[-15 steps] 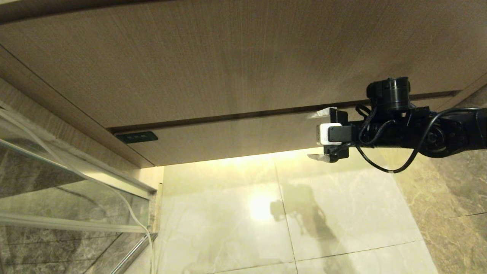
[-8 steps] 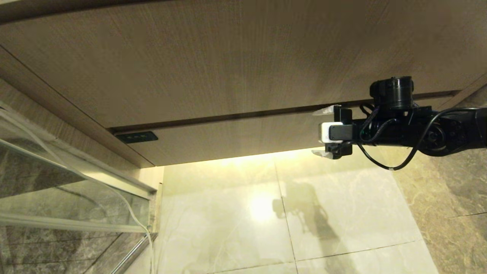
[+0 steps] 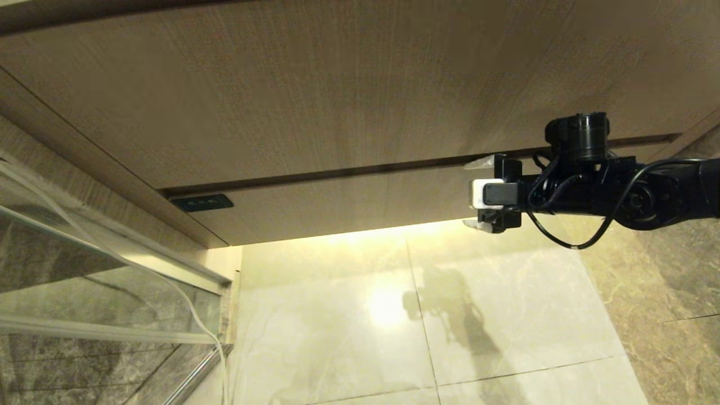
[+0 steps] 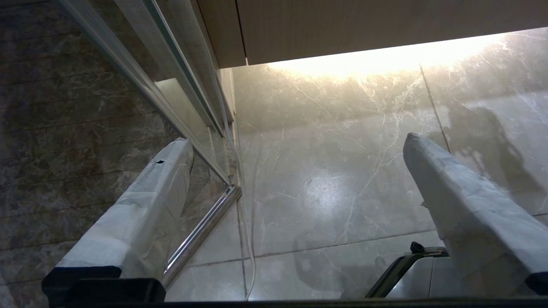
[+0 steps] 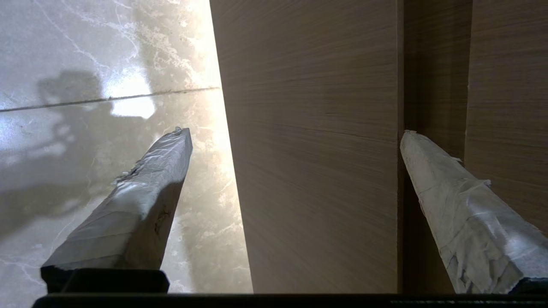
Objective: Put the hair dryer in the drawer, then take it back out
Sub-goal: Pull open the drawer
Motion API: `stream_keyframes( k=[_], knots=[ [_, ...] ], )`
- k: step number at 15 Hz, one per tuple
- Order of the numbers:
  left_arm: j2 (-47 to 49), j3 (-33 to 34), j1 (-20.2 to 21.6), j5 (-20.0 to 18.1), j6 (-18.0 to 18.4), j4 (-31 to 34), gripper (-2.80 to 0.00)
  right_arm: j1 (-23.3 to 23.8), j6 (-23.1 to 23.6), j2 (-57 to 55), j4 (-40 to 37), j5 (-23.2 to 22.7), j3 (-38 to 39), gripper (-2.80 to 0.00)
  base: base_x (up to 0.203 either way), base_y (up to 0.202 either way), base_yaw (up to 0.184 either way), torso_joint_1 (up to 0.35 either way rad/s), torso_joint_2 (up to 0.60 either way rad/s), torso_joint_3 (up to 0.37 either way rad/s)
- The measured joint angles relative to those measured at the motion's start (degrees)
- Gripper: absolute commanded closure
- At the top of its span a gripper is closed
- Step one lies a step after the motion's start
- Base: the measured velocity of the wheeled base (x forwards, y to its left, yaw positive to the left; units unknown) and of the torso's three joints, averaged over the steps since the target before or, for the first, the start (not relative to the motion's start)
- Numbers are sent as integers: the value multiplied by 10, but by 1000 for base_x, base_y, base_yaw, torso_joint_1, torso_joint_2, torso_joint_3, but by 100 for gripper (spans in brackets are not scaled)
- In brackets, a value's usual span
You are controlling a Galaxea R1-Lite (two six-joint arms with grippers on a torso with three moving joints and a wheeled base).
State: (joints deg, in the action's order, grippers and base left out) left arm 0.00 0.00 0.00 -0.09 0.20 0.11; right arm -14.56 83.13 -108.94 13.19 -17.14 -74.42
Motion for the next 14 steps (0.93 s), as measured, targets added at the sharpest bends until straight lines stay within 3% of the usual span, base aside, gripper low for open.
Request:
stream_keyframes(
  k=[6, 14],
  knots=[
    [0, 0, 0, 0, 0, 0, -280, 0, -1, -2, 0, 1, -2, -280, 0, 0, 0, 0, 0, 0],
    [0, 0, 0, 0, 0, 0, -280, 0, -13, -58, -3, 8, -80, -280, 0, 0, 0, 0, 0, 0]
  ],
)
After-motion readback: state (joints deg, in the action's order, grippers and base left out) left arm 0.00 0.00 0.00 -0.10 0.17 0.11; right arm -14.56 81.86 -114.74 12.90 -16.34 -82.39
